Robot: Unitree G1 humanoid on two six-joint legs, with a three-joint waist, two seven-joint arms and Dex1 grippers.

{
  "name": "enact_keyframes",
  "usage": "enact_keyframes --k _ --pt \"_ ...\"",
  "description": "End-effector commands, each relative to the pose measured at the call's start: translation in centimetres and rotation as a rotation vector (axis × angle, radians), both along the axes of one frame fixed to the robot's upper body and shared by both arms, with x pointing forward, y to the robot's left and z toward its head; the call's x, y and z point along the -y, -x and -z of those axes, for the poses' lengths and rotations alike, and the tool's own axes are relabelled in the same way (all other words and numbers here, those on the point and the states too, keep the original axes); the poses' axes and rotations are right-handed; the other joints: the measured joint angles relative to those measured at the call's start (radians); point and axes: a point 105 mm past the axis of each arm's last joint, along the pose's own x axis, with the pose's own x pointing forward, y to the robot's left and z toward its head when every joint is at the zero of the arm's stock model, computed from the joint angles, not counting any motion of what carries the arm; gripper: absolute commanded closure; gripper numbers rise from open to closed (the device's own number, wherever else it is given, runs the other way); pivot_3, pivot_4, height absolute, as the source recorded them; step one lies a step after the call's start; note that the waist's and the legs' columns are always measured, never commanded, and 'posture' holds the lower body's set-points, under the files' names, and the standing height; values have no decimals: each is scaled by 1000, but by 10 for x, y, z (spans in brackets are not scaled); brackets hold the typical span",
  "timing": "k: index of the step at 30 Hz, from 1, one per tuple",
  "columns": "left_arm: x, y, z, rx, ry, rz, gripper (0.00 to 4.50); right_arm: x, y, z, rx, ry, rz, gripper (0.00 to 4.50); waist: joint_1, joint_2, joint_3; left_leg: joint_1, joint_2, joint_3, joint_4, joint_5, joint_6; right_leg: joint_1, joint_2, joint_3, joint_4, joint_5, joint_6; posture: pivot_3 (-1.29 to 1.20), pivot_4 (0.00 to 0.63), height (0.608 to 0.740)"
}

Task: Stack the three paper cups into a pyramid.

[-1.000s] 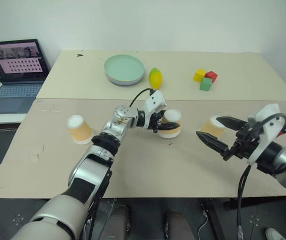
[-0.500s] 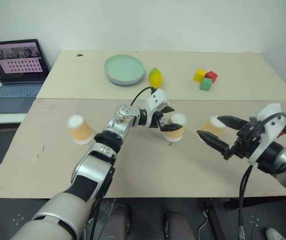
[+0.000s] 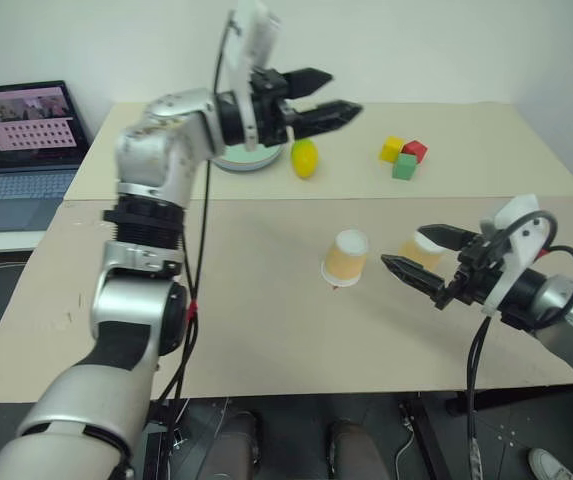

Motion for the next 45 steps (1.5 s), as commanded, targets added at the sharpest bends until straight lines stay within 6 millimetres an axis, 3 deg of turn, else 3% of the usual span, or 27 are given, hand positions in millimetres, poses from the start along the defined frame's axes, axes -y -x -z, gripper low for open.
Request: enact_keyframes --k 1,6,10,13,20,25,45 --pt "-31 21 9 20 -92 -1 106 -6 -4 -9 51 -4 -43 0 -3 0 0 0 0 0 0 0 0 0 0 0 0 0 0 0 150 740" --pt "-107 12 41 -25 -248 -346 106 -13 -15 -6 41 -7 -107 0 -6 -1 1 0 1 1 0 0 0 -2 1 2 2 0 -1 0 150 740" --pt "-151 9 50 -68 -204 -559 106 -22 -24 -2 31 -5 -159 0 11 -2 1 0 1 1 0 0 -1 -1 1 1 1 1 -1 0 150 740" --pt "-172 18 64 -108 -175 -649 106 -31 -32 -3 32 2 -205 0 9 -2 1 0 1 1 0 0 -1 -2 1 1 0 1 -1 0 150 740" --pt "-181 45 99 -174 -135 -725 106 -40 -49 -9 42 20 -275 0 8 -3 2 -1 2 2 0 0 -1 -4 1 3 1 1 -2 0 150 740" --pt "-185 50 126 -216 -146 -775 106 -44 -53 -10 53 28 -296 0 10 -3 2 -1 2 2 0 0 -2 -5 1 3 2 2 -3 0 150 740" --pt "-177 39 173 -252 -221 -789 106 -33 -43 -15 67 43 -264 0 11 -3 2 0 2 2 0 -1 -3 -5 1 3 2 3 -4 0 150 740"
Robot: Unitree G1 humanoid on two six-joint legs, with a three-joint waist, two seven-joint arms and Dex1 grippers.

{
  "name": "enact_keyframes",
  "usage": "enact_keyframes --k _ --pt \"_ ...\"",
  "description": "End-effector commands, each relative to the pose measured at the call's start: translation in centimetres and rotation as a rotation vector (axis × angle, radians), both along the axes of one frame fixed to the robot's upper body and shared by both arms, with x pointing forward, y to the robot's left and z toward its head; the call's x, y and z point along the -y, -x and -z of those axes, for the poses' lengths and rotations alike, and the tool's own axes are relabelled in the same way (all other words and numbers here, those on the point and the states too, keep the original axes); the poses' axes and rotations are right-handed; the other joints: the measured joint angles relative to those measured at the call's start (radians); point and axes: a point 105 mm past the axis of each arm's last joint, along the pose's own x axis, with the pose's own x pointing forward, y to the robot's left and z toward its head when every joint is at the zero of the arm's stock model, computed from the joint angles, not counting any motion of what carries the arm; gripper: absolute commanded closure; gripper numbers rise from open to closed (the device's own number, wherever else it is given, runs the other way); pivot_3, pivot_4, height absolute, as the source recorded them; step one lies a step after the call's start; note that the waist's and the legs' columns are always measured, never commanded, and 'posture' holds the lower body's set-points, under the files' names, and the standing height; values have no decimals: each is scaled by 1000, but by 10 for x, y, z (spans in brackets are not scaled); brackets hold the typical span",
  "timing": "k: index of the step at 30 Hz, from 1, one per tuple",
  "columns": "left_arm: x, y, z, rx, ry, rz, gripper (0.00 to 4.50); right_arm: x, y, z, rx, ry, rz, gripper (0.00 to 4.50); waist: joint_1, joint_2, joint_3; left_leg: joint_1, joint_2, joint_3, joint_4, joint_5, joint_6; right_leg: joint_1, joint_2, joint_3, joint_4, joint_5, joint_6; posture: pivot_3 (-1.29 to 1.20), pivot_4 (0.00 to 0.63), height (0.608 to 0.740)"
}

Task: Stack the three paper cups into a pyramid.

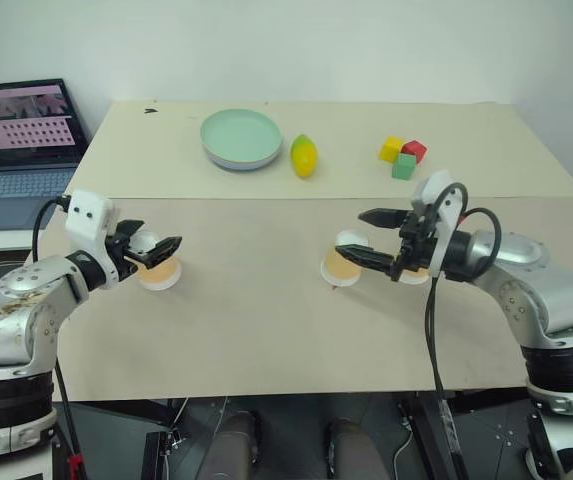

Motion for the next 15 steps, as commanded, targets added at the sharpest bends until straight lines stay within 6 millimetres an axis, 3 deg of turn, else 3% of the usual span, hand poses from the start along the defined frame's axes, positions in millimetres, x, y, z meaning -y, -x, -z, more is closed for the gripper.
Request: enact_keyframes --k 1,8,15 --pt "-1 -1 6 -9 -23 -4 106 3 8 -18 62 -8 -9 0 1 0 0 0 0 0 0 0 0 0 0 0 0 0 0 0 150 740" --pt "-5 -5 -1 19 -17 -32 106 6 12 -20 48 0 -23 0 2 0 0 0 0 0 0 0 0 0 0 0 0 0 0 0 150 740" --pt "5 -7 -37 109 28 -10 106 5 9 -18 45 0 -21 0 1 0 0 0 0 0 0 0 0 0 0 0 0 0 0 0 150 740"
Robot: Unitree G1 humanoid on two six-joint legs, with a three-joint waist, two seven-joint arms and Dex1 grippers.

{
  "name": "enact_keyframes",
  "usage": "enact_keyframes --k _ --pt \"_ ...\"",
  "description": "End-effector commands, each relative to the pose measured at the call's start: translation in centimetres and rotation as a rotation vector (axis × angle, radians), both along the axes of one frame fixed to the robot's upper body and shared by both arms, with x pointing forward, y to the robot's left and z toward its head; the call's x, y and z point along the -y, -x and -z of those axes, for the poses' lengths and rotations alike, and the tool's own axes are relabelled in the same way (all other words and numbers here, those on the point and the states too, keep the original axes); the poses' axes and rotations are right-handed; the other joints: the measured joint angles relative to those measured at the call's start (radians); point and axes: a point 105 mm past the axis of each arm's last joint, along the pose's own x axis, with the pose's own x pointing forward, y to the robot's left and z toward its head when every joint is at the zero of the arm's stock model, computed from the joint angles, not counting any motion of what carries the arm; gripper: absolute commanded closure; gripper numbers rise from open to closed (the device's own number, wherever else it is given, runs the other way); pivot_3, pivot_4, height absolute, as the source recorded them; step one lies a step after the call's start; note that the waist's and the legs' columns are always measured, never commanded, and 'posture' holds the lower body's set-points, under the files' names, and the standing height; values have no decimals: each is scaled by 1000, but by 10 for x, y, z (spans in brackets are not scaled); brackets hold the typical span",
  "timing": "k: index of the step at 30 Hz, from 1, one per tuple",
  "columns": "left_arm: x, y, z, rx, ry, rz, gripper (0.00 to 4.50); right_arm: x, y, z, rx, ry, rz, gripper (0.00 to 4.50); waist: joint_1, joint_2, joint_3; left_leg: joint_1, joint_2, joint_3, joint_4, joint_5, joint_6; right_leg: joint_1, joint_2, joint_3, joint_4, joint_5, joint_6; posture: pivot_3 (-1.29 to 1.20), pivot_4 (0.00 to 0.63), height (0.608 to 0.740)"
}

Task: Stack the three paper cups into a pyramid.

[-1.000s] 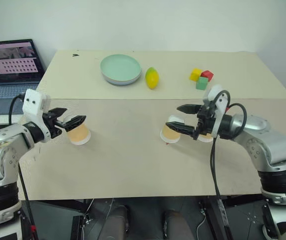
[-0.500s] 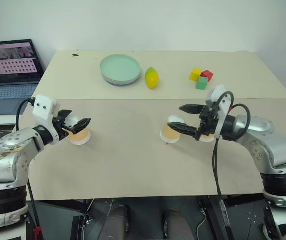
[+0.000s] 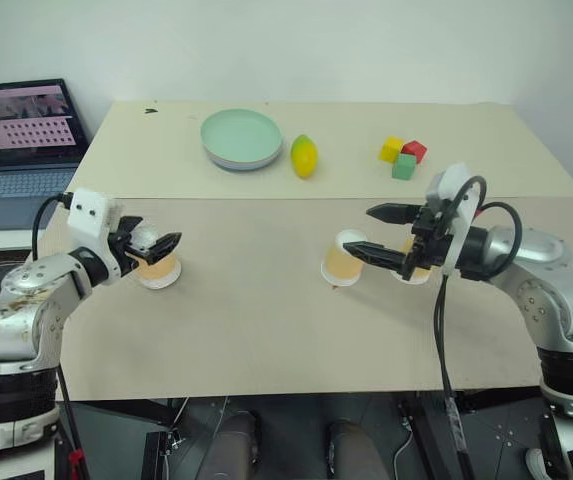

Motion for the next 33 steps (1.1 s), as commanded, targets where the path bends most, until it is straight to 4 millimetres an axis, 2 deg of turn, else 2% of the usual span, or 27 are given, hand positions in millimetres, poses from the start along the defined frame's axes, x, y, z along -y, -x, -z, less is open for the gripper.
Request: enact_keyframes --k 1,6,12,19,28,33 --pt "6 2 -29 89 18 15 106 1 0 -10 42 -3 -1 0 0 0 0 0 0 0 0 0 0 0 0 0 0 0 0 0 150 740" --pt "9 7 -32 89 1 20 106 1 -2 -8 40 4 -2 0 -2 0 0 0 0 0 0 0 0 0 0 0 0 0 0 0 150 740" --pt "1 18 -18 44 -15 -12 106 0 -3 -7 37 6 -6 0 -6 0 0 0 0 1 0 0 0 -1 0 0 0 0 0 0 150 740" --pt "-7 24 -20 38 -29 -31 106 -3 -6 -6 31 7 -25 0 -1 0 0 0 0 1 0 0 0 -1 0 1 0 0 0 0 150 740" --pt "-4 24 8 -14 -43 -31 106 -5 -6 -8 38 9 -30 0 -1 0 0 0 0 1 0 0 0 -1 0 1 0 0 0 0 150 740" --pt "-6 24 16 -26 -53 -37 106 -3 -5 -7 38 16 -22 0 -1 0 0 0 1 1 0 0 0 -1 0 1 -1 0 -1 0 150 740"
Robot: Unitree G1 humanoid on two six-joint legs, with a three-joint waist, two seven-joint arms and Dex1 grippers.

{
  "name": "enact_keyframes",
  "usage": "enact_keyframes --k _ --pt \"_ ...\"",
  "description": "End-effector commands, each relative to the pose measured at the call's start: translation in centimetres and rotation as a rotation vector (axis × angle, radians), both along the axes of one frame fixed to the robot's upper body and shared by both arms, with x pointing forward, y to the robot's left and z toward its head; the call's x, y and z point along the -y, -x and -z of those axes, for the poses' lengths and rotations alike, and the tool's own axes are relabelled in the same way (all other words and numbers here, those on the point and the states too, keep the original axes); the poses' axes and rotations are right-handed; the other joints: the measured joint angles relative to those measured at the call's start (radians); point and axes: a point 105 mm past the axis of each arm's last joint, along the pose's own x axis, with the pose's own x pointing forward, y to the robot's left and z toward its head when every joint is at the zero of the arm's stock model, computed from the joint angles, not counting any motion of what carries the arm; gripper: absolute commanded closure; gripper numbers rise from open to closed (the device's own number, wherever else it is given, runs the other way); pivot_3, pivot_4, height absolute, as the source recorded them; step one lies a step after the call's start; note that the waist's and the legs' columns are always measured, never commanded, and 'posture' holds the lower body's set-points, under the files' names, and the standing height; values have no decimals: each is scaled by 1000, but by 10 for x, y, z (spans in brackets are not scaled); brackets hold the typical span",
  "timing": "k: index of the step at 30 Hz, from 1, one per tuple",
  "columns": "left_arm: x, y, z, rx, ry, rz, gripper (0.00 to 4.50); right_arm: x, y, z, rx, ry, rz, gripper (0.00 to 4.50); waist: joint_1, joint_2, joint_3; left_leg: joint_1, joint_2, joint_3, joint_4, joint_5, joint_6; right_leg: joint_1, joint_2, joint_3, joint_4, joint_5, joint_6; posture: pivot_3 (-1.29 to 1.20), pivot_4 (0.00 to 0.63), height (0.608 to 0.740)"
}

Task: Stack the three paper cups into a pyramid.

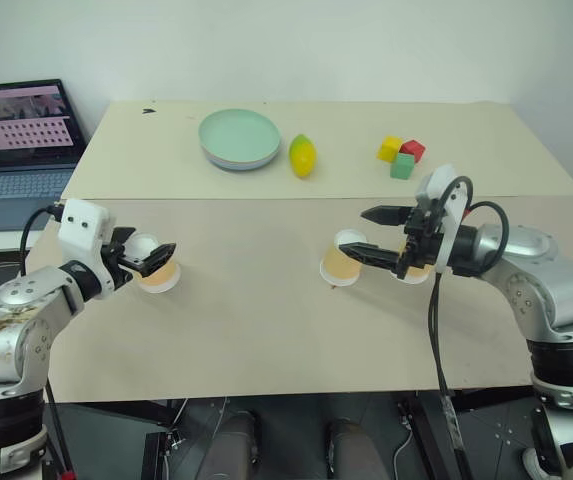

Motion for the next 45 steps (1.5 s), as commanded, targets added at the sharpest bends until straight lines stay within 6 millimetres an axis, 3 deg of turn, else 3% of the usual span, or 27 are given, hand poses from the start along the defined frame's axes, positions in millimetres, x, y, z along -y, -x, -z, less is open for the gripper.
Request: enact_keyframes --k 1,13,20,23,27,33,38,45 --pt "-1 0 3 2 -14 0 106 0 4 -13 65 0 -5 0 0 0 0 0 0 0 0 0 0 0 0 0 0 0 0 0 150 740" --pt "-6 -6 15 -28 -21 -26 106 4 5 -12 68 3 17 0 0 0 0 0 0 0 0 0 0 -1 0 0 0 0 0 0 150 740" --pt "-1 -10 6 12 -9 -3 2140 4 5 -12 70 6 19 0 0 0 0 0 0 0 0 0 0 -1 0 0 0 0 0 0 150 740" --pt "3 -13 -3 41 -22 1 2208 4 6 -11 68 7 17 0 0 0 0 0 0 0 0 0 0 -1 0 0 0 0 0 0 150 740" --pt "31 -22 -26 103 -9 120 2208 5 7 -11 74 6 28 0 9 0 0 -1 0 0 0 0 0 -1 0 0 0 0 0 0 150 740" --pt "83 -38 -16 59 -67 394 2208 9 15 -17 97 -5 67 0 19 0 0 -1 -1 1 0 0 0 0 0 0 0 0 0 0 150 740" --pt "126 -60 -14 56 -96 604 2208 20 34 -24 118 -2 129 0 25 0 0 -1 -1 1 0 0 0 0 0 -1 0 0 0 0 150 740" --pt "160 -74 -8 50 -107 755 2208 31 55 -33 146 -1 222 0 15 -1 0 -4 -1 1 0 0 1 -1 0 -1 -1 0 0 0 150 740"
